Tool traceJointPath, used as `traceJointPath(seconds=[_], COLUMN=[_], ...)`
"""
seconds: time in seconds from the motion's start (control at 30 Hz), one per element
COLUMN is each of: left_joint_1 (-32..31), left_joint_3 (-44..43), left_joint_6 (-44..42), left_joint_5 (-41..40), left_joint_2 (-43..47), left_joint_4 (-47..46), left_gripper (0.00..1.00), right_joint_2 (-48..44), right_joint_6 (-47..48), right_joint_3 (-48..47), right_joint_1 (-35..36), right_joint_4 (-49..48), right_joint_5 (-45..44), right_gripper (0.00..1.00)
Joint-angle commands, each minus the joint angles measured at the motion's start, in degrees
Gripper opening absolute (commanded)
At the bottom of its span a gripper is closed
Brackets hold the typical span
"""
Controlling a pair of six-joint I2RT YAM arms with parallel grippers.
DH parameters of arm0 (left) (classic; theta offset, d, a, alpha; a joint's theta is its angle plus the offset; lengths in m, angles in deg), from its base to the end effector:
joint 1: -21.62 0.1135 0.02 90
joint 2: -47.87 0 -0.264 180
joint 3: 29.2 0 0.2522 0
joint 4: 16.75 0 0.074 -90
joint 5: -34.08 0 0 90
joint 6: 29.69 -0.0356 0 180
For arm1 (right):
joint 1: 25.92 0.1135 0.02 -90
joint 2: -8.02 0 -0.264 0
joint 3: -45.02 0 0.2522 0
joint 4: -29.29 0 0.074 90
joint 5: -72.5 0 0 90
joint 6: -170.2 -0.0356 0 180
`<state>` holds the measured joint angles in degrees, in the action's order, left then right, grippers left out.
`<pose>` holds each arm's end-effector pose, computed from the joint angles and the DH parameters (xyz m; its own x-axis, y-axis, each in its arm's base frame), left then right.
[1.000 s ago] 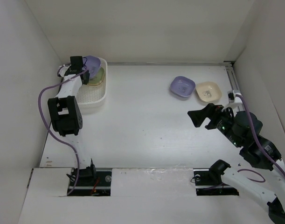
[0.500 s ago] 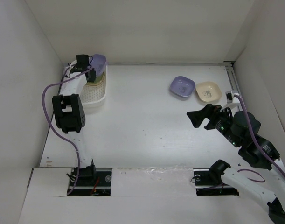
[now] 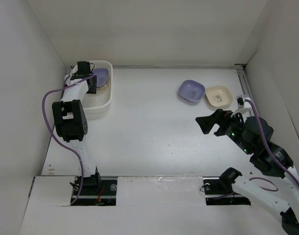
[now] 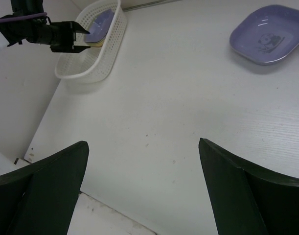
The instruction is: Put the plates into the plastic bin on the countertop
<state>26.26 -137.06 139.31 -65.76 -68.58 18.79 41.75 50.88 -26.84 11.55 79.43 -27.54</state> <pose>0.4632 0.0437 0.2362 0.0658 -0.9650 -0.2538 -0.7198 0.1302 -0.6819 0.0875 0.0592 0.3931 -0.3711 0.3231 -0.8706 -0.3234 0.8338 0.4473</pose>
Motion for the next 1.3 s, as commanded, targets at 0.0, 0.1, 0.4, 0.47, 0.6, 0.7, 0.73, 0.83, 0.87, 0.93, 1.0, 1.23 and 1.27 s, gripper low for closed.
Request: traceJointPath(seconds=[0.0,0.1,0.4,0.47,0.6,0.7,0.73,0.83,0.87,0.93,1.0,1.23,1.27], left_joint_1=[0.54,0.54,-4.45,-7.53,-17.89,-26.86,-30.45,-34.60,-37.14,-39.70,-42.52,-43.05,-43.05], left_joint_3=[-0.47,-2.92,-8.20,-5.84,-0.21,-5.45,-8.52,-23.24,-26.88,-35.22,-38.25,-37.21,-37.20], left_joint_6=[-1.30,-2.62,-18.67,-22.82,-32.14,-41.28,-43.73,-50.41,-51.22,-53.85,-55.27,-52.03,-51.15], left_joint_5=[-3.25,-4.65,-1.32,0.88,2.64,4.22,5.09,9.31,8.45,5.11,2.91,1.76,3.50], left_joint_2=[6.66,7.37,7.90,9.56,12.20,10.45,6.36,-5.05,-7.89,-12.82,-18.02,-22.60,-23.38], left_joint_4=[-0.16,-0.08,0.91,-2.08,-10.43,-13.09,-10.82,-4.66,-0.47,1.76,2.39,-4.98,-5.95], left_gripper=[0.47,0.68,1.00,1.00,1.00,1.00,1.00,1.00,1.00,1.00,1.00,1.00,1.00], right_joint_2=[-0.16,-0.16,5.00,8.43,16.09,16.89,15.50,12.15,10.14,8.37,5.83,0.89,0.02], right_joint_6=[0.93,0.93,1.45,1.46,0.76,-0.64,-0.65,-0.65,-0.65,-0.65,-0.04,1.19,1.20], right_joint_3=[0.19,0.19,0.71,-0.07,-1.75,-1.75,-0.96,0.18,0.19,0.19,0.19,0.19,0.19], right_joint_1=[-0.30,-0.30,-0.30,-0.30,-4.24,-10.21,-11.45,-13.83,-14.61,-15.14,-15.15,-15.15,-15.15], right_joint_4=[-3.16,-3.16,-4.30,-4.30,-5.08,-6.41,-7.11,-7.11,-7.11,-4.92,-3.08,0.70,0.71], right_joint_5=[0.46,1.16,-5.76,-9.70,-10.62,-6.93,-6.22,-3.32,-3.32,-2.79,-2.79,1.61,2.13], right_gripper=[1.00,1.00,1.00,1.00,1.00,1.00,1.00,1.00,1.00,1.00,1.00,1.00,1.00])
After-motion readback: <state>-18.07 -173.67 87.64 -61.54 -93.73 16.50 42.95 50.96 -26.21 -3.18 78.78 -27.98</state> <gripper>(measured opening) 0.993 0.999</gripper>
